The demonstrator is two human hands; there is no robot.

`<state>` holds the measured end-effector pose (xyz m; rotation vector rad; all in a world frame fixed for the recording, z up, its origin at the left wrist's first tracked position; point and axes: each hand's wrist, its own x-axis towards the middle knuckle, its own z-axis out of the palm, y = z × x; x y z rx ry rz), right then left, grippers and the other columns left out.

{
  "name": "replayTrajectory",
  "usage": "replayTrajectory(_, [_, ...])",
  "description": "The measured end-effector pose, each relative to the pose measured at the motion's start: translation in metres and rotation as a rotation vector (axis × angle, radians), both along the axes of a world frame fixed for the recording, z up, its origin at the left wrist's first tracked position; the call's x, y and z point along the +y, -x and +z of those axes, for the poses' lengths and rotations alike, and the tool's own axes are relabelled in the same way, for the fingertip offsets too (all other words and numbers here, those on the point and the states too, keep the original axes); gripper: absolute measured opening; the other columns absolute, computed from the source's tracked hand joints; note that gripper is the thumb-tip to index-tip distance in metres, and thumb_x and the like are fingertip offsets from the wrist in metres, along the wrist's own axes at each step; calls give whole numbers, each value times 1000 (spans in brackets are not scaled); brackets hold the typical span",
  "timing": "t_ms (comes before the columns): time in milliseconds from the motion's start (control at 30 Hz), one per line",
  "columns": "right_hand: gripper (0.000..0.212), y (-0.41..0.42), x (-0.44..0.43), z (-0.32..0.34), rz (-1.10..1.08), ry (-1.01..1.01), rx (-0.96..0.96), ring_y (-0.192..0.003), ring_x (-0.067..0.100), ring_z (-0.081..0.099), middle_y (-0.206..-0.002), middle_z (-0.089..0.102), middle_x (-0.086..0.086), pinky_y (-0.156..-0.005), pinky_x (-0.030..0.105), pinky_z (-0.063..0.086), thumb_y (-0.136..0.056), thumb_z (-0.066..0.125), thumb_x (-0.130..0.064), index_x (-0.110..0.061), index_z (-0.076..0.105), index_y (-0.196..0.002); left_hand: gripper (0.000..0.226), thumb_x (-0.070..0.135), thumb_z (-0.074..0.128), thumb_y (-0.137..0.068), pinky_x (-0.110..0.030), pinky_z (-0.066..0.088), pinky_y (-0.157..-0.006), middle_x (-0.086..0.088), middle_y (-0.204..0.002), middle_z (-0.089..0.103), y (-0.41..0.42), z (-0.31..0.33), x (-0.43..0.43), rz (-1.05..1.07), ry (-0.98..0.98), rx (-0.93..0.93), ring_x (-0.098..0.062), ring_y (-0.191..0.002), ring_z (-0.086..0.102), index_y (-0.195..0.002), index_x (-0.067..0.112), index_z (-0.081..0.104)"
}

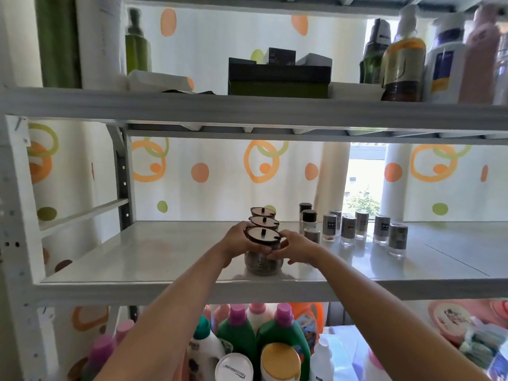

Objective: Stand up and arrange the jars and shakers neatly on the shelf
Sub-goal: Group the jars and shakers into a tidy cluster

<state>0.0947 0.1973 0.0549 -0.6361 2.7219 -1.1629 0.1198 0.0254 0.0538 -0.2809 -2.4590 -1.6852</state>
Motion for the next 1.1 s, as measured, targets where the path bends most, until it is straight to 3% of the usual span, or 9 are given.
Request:
replayTrajectory(100, [51,4,-1,0,-4,12,-9,-92,18,55,-98,57,2,-66,24,49,-79,72,-19,-12,49,-124,62,5,86,-61,-13,46,-66,13,-93,61,5,0,1,8,0,-20,1,-86,56,-111,18,53])
replayTrajectory(200, [50,7,-2,1,-2,25,-32,-93,18,55,-95,57,1,-67,23,50,-80,71,-16,-9,49,-125,60,5,84,-64,-8,45,-61,15,-93,58,8,2,-1,-12,30,-54,5,-84,54,-110,20,48])
replayTrajectory(400, [52,9,-1,3,-2,43,-59,-99,20,54,-119,58,14,-70,24,51,-82,70,-14,-7,47,-128,63,3,79,-71,-18,48,-66,-6,-110,57,10,0,-8,-4,100,-71,-14,-97,54,-127,9,49])
replayTrajectory(567, [48,12,-1,4,-4,23,-54,-98,20,55,-120,59,16,-74,27,52,-82,69,-14,-7,50,-125,59,2,78,-72,-18,50,-66,1,-98,60,14,1,-7,-12,118,-73,-8,-87,56,-126,8,53])
replayTrajectory(700, [52,11,0,10,-14,8,-78,-105,23,56,-127,56,17,-87,33,51,-82,69,-11,-6,48,-129,65,6,78,-73,-27,51,-80,2,-101,60,15,9,-10,-17,147,-163,-16,-100,57,-130,14,48])
replayTrajectory(867, [71,12,16,44,-35,58,-65,-113,30,57,-129,54,21,-89,34,51,-82,70,-16,-2,33,-141,83,30,70,-83,-41,35,-106,-8,-146,43,15,37,-23,30,135,-234,-24,-135,38,-149,15,21])
replayTrajectory(933, [64,12,28,62,-40,88,-34,-109,30,58,-126,56,24,-90,37,52,-84,68,-17,1,39,-138,87,50,57,-87,-42,21,-116,-7,-158,20,14,54,-22,140,292,-149,-24,-145,20,-152,17,10])
replayTrajectory(1000, [56,12,44,79,-77,84,45,-115,31,56,-129,56,23,-92,39,50,-87,64,-25,0,45,-133,86,61,40,-90,-42,7,-120,-8,-161,2,15,70,-19,295,665,-71,-27,-149,2,-153,18,0])
replayTrajectory(1100, [60,17,80,97,-182,-90,233,-133,26,40,-144,44,12,-111,38,32,-92,47,-47,-5,47,-135,79,66,22,-90,-46,-2,-118,-5,-160,-11,17,92,-7,335,927,-23,-27,-147,-13,-151,25,-7])
